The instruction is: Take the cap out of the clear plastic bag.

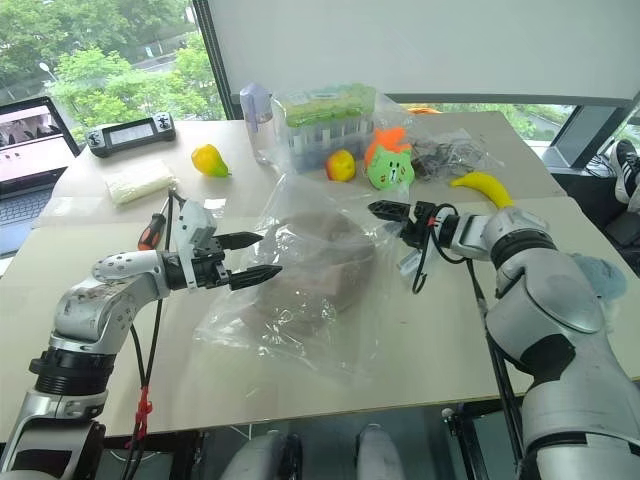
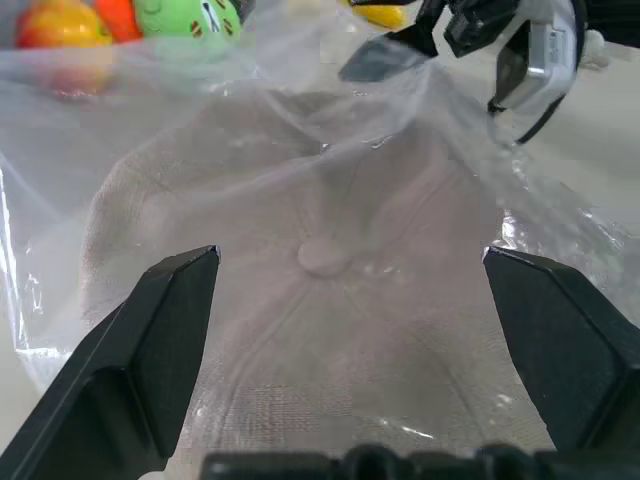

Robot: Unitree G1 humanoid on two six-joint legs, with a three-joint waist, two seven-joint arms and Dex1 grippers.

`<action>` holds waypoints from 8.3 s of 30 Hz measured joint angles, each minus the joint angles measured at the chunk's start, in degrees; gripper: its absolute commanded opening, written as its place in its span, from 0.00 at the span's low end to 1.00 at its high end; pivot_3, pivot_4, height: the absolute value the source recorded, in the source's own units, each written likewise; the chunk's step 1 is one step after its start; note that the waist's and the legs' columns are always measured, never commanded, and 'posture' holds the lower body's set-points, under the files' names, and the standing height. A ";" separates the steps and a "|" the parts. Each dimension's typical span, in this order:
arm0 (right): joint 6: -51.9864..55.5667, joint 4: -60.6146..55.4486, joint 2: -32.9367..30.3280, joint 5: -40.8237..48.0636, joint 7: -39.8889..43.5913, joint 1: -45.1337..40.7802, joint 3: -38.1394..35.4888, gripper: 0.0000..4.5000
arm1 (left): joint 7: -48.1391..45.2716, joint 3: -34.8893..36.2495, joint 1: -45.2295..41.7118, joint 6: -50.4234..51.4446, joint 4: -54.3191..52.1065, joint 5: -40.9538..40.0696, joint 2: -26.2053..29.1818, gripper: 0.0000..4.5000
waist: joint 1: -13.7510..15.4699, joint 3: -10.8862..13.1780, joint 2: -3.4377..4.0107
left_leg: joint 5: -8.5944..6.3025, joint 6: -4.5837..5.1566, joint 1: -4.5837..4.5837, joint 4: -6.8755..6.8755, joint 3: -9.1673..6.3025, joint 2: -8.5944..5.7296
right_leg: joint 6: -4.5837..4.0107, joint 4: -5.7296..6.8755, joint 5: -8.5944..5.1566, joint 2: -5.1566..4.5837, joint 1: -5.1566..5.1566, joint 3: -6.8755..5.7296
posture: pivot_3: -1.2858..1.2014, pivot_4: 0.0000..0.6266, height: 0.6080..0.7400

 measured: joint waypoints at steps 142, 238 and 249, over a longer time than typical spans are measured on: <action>53.46 -90.70 19.90 71.57 76.68 35.75 -38.05 0.00 | 11.45 15.88 -10.01 26.30 30.33 -20.01 -4.39 1.00 | 1.53 -0.06 0.00 | -0.64 0.68 -0.24 1.00 -0.09 0.55 | -0.12 0.24 0.16 0.49 0.00 -0.20 | 0.52 0.24 0.99; 57.49 -90.03 20.07 66.59 76.98 38.30 -37.30 0.00 | 67.59 11.56 1.58 24.77 5.31 -53.16 -13.17 1.00 | 2.23 0.01 -0.49 | -0.36 -0.13 -0.76 1.01 -0.12 0.66 | -0.15 -0.15 0.57 0.65 -0.33 -0.19 | 0.52 0.24 0.99; 57.49 -90.03 20.16 66.55 77.01 38.30 -37.27 0.00 | 76.27 14.32 1.61 20.24 5.50 -56.12 -30.85 1.00 | 2.26 0.01 -0.50 | -0.37 -0.12 -0.70 1.01 -0.16 0.67 | -0.15 -0.15 0.57 0.57 -0.26 -0.19 | 0.52 0.24 0.99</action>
